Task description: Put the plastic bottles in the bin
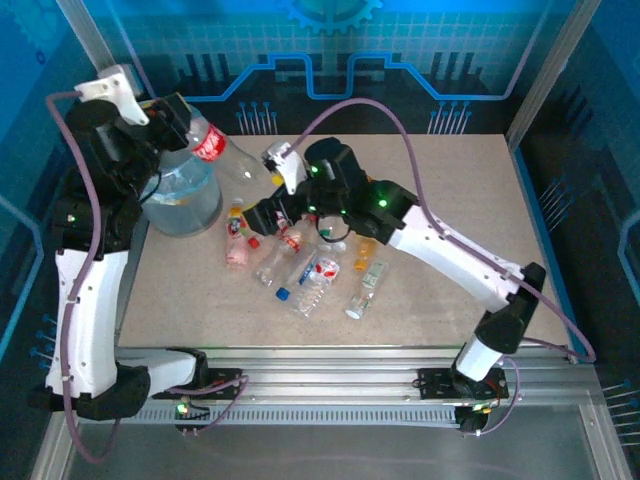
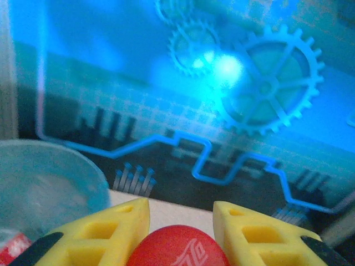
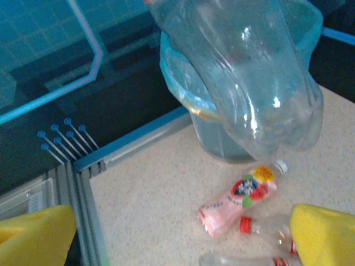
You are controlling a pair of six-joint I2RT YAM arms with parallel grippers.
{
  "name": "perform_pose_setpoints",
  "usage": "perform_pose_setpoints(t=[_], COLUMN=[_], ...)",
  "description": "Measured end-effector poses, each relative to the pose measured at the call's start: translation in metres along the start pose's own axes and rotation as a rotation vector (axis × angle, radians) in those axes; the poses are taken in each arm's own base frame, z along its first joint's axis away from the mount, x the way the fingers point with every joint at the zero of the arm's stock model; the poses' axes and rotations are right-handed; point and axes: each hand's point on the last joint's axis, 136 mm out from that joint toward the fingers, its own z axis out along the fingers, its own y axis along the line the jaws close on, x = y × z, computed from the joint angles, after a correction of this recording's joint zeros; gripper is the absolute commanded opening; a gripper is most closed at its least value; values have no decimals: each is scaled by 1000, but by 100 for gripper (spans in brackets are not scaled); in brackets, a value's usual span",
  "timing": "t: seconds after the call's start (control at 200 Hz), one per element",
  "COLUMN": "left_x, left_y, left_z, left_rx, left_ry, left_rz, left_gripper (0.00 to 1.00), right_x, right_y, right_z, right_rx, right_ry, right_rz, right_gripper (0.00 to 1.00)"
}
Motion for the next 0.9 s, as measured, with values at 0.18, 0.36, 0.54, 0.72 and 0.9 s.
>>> perform_pose_setpoints(t=[0.18, 0.36, 0.54, 0.72, 0.9], left_x=[-45, -44, -23, -12, 32], left_y=[29, 76, 127, 171, 218], left_z=[12, 43, 70, 74, 80], left_rx=[-118, -239, -327, -378, -445], left_ry=[-100, -70, 6, 24, 117], left_rz=[68, 75, 50, -30, -78], left_gripper=[0, 0, 0, 0, 0], right_x=[-11, -10, -1, 6, 24], right_y=[19, 39, 56, 59, 56], right_z=[36, 68, 78, 78, 85], right_rx=[-37, -86, -123, -126, -119], right_ry=[1, 32, 69, 93, 140], right_rz=[-17, -19, -23, -26, -18], right_gripper=[100, 100, 100, 100, 100])
